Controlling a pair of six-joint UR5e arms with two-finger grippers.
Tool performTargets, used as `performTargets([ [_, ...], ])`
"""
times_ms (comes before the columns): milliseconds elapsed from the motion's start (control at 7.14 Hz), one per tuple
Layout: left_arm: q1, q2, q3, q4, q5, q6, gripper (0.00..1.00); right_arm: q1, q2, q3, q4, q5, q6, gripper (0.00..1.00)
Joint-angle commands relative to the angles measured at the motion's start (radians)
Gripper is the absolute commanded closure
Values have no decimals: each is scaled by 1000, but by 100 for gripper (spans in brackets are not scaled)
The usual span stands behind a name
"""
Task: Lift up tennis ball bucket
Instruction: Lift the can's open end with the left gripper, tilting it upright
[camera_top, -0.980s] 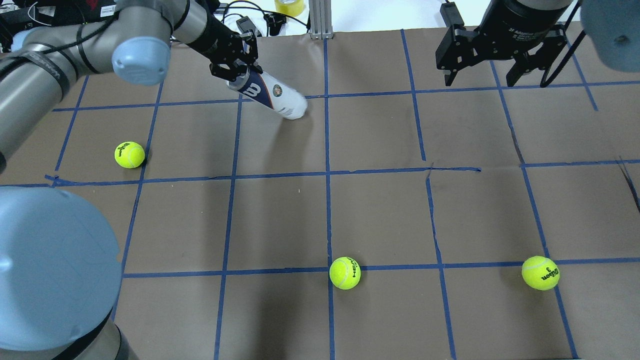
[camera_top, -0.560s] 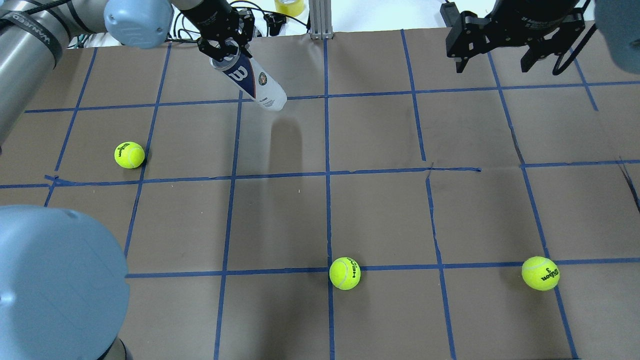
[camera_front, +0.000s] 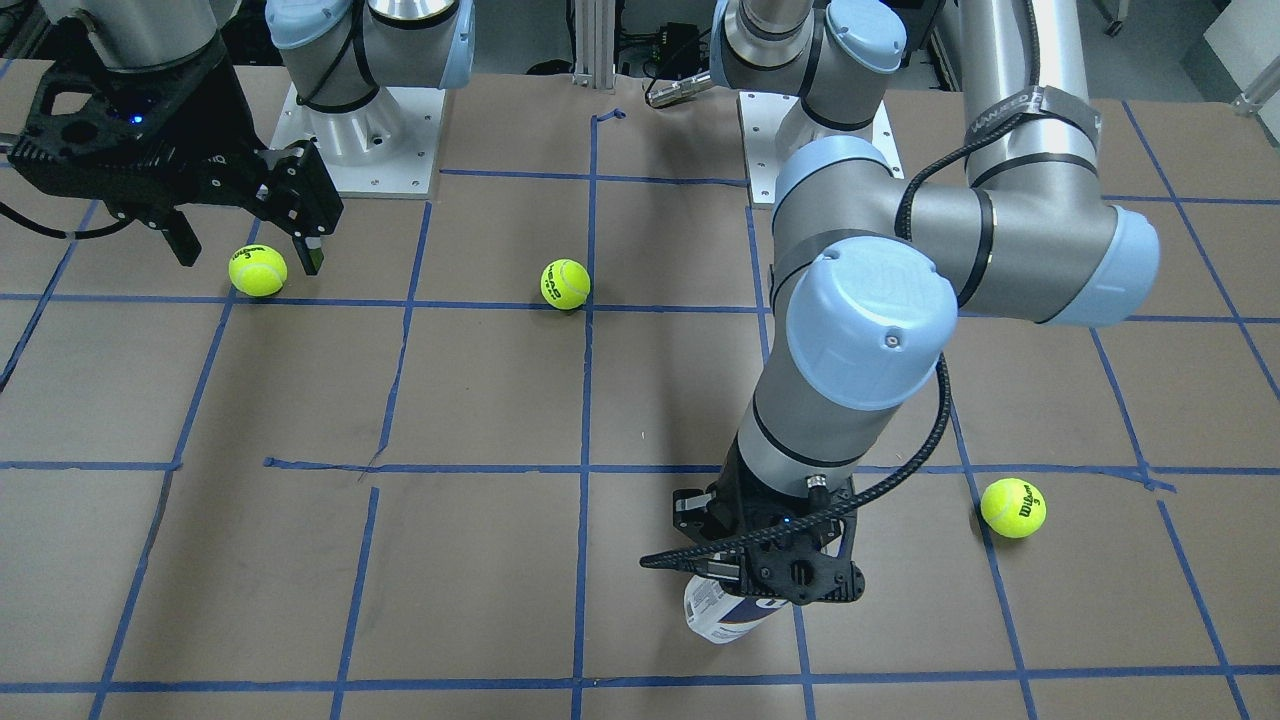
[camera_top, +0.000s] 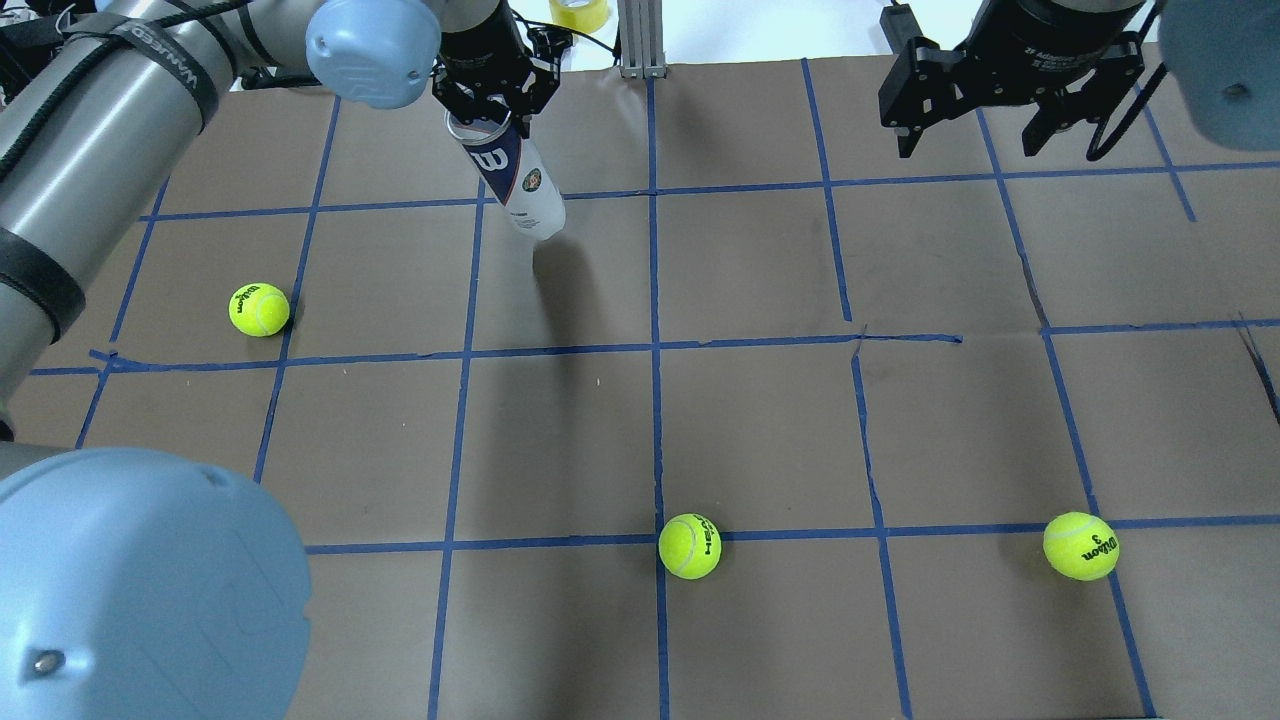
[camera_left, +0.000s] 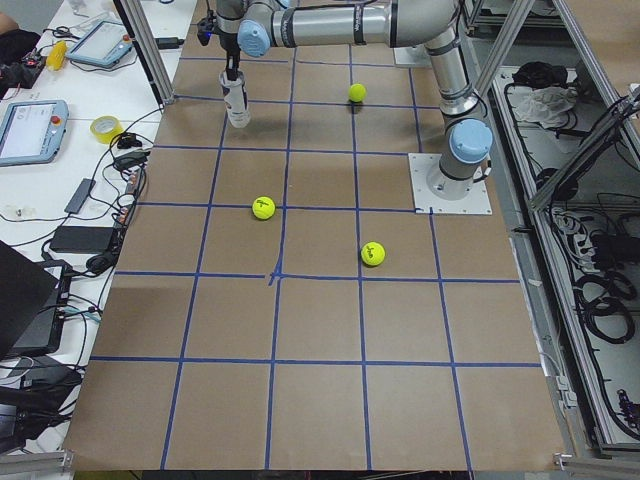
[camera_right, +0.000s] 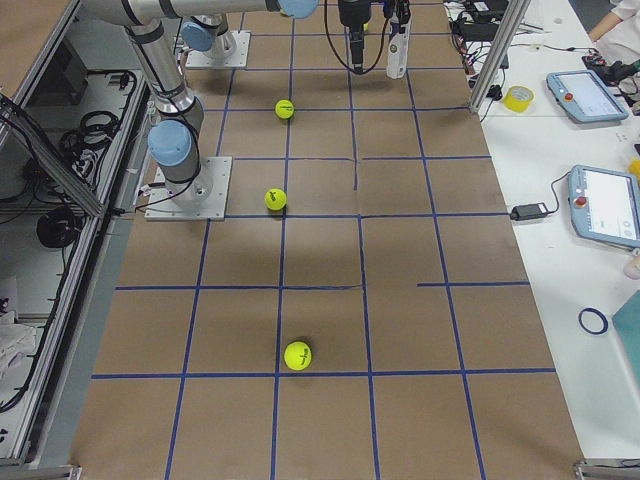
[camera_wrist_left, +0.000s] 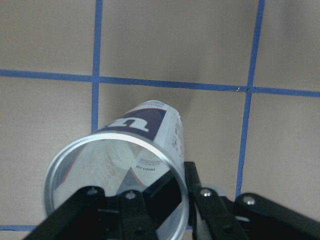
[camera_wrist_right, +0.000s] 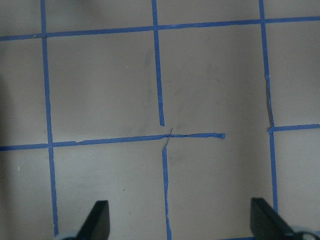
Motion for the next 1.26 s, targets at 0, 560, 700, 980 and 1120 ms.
performTargets([
  [0,-19,-2,-9,-12,12,41,100,0,5,29,4,11,-1,0],
  [560,-38,9,-43,-38,12,44,1,-2,3,66,-11,11,-1,0],
  [700,-39,12,-42,-38,9,44,0,-2,0,66,-11,8,2,0],
  [980,-38,41,-28,-46,1,43,0,-6,-8,44,-8,11,7,0],
  [1120,-39,78,-11,-122,13,43,0,-3,-9,28,-8,11,7,0],
])
